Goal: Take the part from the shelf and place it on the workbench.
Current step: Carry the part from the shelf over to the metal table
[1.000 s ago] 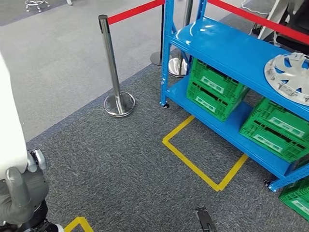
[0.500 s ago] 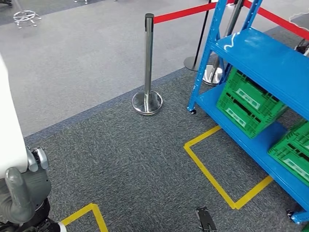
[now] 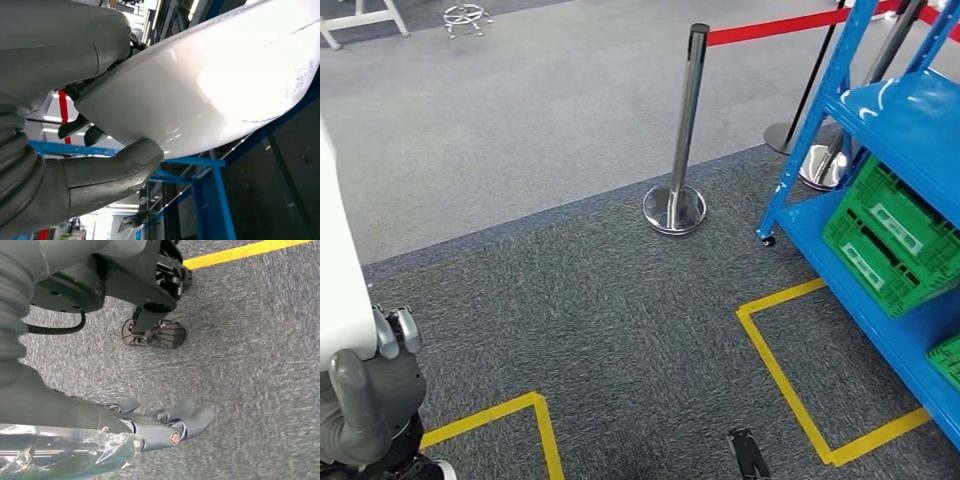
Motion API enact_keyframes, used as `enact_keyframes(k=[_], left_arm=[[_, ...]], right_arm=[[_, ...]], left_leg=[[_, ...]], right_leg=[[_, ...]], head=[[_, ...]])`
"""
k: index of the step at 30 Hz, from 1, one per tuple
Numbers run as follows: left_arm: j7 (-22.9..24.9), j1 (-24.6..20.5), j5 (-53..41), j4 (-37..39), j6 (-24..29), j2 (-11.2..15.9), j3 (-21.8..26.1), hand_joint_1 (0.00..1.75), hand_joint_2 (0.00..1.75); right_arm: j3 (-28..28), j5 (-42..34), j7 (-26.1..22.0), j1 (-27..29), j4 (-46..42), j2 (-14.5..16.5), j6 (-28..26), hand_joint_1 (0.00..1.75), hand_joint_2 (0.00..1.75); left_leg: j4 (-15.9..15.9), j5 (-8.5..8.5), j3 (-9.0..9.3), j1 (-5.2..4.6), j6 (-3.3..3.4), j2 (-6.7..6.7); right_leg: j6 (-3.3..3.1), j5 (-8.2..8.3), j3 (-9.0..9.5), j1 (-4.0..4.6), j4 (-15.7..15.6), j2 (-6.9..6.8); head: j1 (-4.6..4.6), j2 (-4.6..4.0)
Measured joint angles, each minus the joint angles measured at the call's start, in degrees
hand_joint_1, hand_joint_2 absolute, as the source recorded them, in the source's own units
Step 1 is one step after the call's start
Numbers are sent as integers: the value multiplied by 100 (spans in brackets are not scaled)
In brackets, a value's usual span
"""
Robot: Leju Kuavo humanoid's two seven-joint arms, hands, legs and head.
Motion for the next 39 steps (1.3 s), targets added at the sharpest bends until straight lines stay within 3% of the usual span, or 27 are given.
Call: enact_keyframes(k=[2, 4, 5, 7, 9, 10, 11, 12, 13, 15, 17, 18, 19, 20, 22, 24, 25, 26, 27, 29, 31, 32, 33, 35, 37, 39], left_arm=[[5, -12, 1, 1, -17, -1, -9, 175, 175], [8, -20, 4, 2, -32, -2, -14, 175, 175], [8, -23, 7, 2, -37, -3, -14, 175, 175], [8, -34, 24, 3, -46, -5, -21, 175, 175], [8, -46, 46, 7, -60, -5, -33, 175, 175], [7, -48, 56, 11, -66, -4, -36, 175, 175], [7, -50, 62, 15, -69, -4, -38, 175, 175], [7, -51, 67, 19, -72, -4, -38, 175, 175], [8, -52, 70, 21, -73, -4, -39, 175, 175], [7, -58, 70, 22, -75, -4, -47, 175, 175], [6, -66, 70, 22, -78, -3, -63, 175, 175], [6, -69, 70, 22, -78, -2, -69, 175, 175], [6, -70, 74, 22, -79, 0, -73, 175, 175], [6, -71, 78, 22, -79, 2, -72, 175, 175], [-1, -82, 86, 23, -80, 9, -75, 175, 175], [-19, -94, 87, 25, -82, 15, -81, 175, 175], [-27, -96, 87, 26, -83, 16, -83, 175, 175], [-34, -96, 87, 27, -84, 17, -81, 175, 175], [-38, -95, 90, 28, -83, 18, -80, 175, 175], [-42, -96, 94, 28, -82, 17, -80, 175, 175], [-48, -106, 92, 28, -82, 15, -86, 175, 175], [-52, -112, 87, 28, -81, 15, -91, 175, 175], [-56, -118, 80, 28, -80, 14, -95, 175, 175], [-61, -120, 70, 28, -79, 13, -97, 175, 175], [-63, -127, 69, 29, -78, 10, -102, 175, 175], [-64, -135, 68, 31, -77, 9, -114, 175, 175]], right_arm=[[-3, 3, -6, 3, -1, 0, 2, 0, 175], [-5, 8, -7, 1, -1, 0, 3, 0, 175], [-5, 10, -7, -3, 0, 0, 4, 0, 175], [-7, 16, -8, -4, -1, 0, 4, 0, 175], [-7, 26, -9, 12, -2, -1, 3, 0, 175], [-7, 33, -8, 23, -2, -1, 2, 0, 175], [-8, 39, -7, 30, -2, -2, 1, 0, 175], [-9, 43, -7, 33, -2, -3, 0, 0, 175], [-10, 46, -7, 32, -3, -4, 0, 0, 175], [-10, 49, -7, 31, -3, -5, 1, 0, 175], [-10, 53, -7, 29, -3, -5, 3, 0, 175], [-10, 54, -7, 27, -3, -5, 3, 0, 175], [-12, 55, -7, 24, -5, -6, 0, 0, 175], [-14, 56, -8, 20, -7, -8, -2, 0, 175], [-17, 59, -10, 16, -13, -10, -4, 0, 175], [-21, 60, -12, 27, -17, -15, -4, 0, 175], [-24, 60, -11, 36, -18, -17, -4, 0, 175], [-26, 61, -10, 41, -18, -20, -4, 0, 175], [-28, 61, -10, 40, -19, -21, -3, 0, 175], [-28, 62, -9, 25, -18, -22, 0, 0, 175], [-28, 62, -8, 17, -18, -22, 4, 0, 175], [-29, 62, -7, 19, -19, -22, 7, 0, 175], [-30, 62, -4, 20, -19, -23, 8, 0, 175], [-31, 64, 0, 14, -20, -24, 15, 0, 175], [-31, 65, 1, 5, -20, -24, 20, 0, 175], [-34, 63, 5, 18, -20, -24, 23, 0, 175]], left_leg=[[-450, 91, 237, -41, 61, 194], [-492, 103, 218, -53, 132, 91], [-500, 119, 209, -44, 165, 23], [-517, 153, 198, -11, 228, -116], [-517, 170, 180, 3, 262, -256], [-516, 175, 174, 3, 269, -335], [-515, 181, 170, 4, 268, -418], [-513, 188, 170, 8, 262, -506], [-510, 194, 172, 15, 252, -595], [-492, 206, 160, 26, 209, -756], [-475, 236, 107, 33, 141, -891], [-479, 261, 77, 43, 99, -954], [-493, 290, 53, 58, 57, -1024], [-493, 293, 30, 68, 25, -1024], [-242, 112, -110, 49, -14, -778], [483, -295, -442, 26, -31, -440], [882, -467, -618, 25, -38, -371], [1143, -545, -723, 25, -39, -344], [1199, -515, -725, 24, -34, -331], [658, -203, -388, 15, -7, -238], [-125, 58, 61, -28, 44, 37], [-361, 108, 184, -50, 73, 135], [-461, 108, 221, -70, 103, 164], [-489, 127, 195, -67, 172, 29], [-509, 156, 191, -34, 240, -101], [-514, 171, 189, -10, 278, -228]], right_leg=[[45, -19, 7, 35, 15, -116], [93, -25, 22, 42, 8, -241], [124, -56, 21, 32, 29, -214], [185, -290, -109, 5, 364, 68], [215, -680, -454, -13, 1145, 381], [220, -816, -632, -15, 1517, 432], [221, -844, -736, -17, 1715, 451], [220, -754, -736, -23, 1681, 462], [219, -558, -619, -35, 1402, 494], [242, -165, -243, -94, 557, 776], [247, -35, -32, -135, 98, 1033], [228, -50, -23, -129, 73, 1051], [191, -32, -26, -116, 75, 983], [150, -13, -31, -108, 65, 910], [66, 28, -30, -101, 24, 745], [18, 42, -40, -77, 7, 561], [9, 43, -48, -63, 7, 462], [5, 42, -53, -53, 7, 367], [3, 42, -56, -46, 8, 277], [10, 36, -45, -38, 8, 124], [43, 15, -33, -10, 22, 1], [63, 4, -30, 7, 30, -57], [85, -6, -27, 22, 34, -119], [138, -26, -14, 18, 31, -211], [202, -185, -87, -6, 232, -11], [242, -541, -378, -26, 901, 317]], head=[[7, 0], [21, 0], [24, 0], [38, 0], [60, 0], [67, 0], [69, 0], [69, 0], [68, 0], [73, 0], [74, 1], [72, 1], [70, 1], [69, 1], [28, 0], [-18, 0], [-25, 0], [-25, 0], [-26, 0], [-26, 0], [-32, 0], [-29, 0], [-26, 0], [-17, 0], [-8, 0], [18, 0]])
